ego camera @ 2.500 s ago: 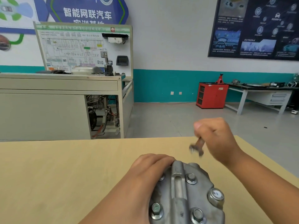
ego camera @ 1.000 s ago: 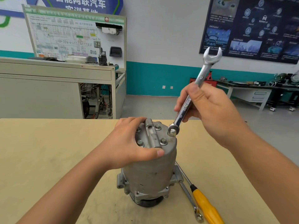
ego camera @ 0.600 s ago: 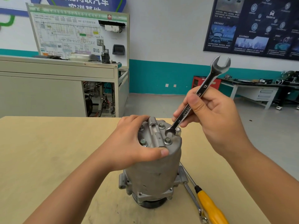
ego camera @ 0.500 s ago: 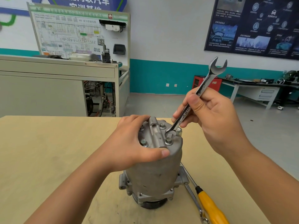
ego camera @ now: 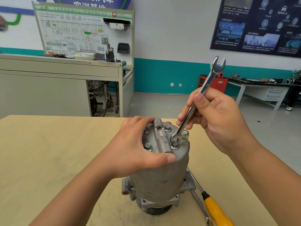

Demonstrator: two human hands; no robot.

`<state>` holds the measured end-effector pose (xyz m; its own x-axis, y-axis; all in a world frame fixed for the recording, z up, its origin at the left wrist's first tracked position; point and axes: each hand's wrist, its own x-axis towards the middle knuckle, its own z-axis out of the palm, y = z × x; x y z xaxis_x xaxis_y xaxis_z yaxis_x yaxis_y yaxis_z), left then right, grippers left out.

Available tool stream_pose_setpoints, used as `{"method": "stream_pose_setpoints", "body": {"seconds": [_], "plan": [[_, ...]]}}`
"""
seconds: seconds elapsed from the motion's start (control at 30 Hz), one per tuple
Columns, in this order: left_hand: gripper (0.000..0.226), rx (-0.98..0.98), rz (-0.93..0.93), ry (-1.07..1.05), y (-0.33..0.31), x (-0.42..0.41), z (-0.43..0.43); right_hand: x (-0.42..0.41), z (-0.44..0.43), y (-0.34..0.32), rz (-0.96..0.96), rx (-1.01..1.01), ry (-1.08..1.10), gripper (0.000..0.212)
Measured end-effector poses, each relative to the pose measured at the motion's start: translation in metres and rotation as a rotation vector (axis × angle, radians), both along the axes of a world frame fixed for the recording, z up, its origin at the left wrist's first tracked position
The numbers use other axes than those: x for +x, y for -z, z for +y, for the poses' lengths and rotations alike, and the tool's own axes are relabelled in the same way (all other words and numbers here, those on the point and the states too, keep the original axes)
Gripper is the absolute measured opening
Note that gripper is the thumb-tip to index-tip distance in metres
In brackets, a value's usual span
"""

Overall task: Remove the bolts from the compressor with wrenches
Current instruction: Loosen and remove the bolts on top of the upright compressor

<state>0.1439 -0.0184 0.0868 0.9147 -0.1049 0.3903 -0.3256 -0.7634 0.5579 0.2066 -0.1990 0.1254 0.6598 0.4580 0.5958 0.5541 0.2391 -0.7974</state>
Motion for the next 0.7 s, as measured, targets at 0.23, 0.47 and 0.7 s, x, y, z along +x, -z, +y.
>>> {"method": "stream_pose_setpoints", "body": {"seconds": [0.23,0.47,0.7], "plan": [[0.105,0.003,0.019,0.004,0.001,0.0,0.001,0.006,0.002,-0.004,0.002,-0.059,-0.064,0.025],[0.095,-0.003,0.041,0.025,0.002,0.0,0.002,0.012,0.004,-0.013,0.034,-0.171,-0.166,0.024],[0.071,-0.057,0.106,0.146,-0.03,0.003,0.01,0.01,0.006,-0.028,0.065,-0.35,-0.278,0.024]]}}
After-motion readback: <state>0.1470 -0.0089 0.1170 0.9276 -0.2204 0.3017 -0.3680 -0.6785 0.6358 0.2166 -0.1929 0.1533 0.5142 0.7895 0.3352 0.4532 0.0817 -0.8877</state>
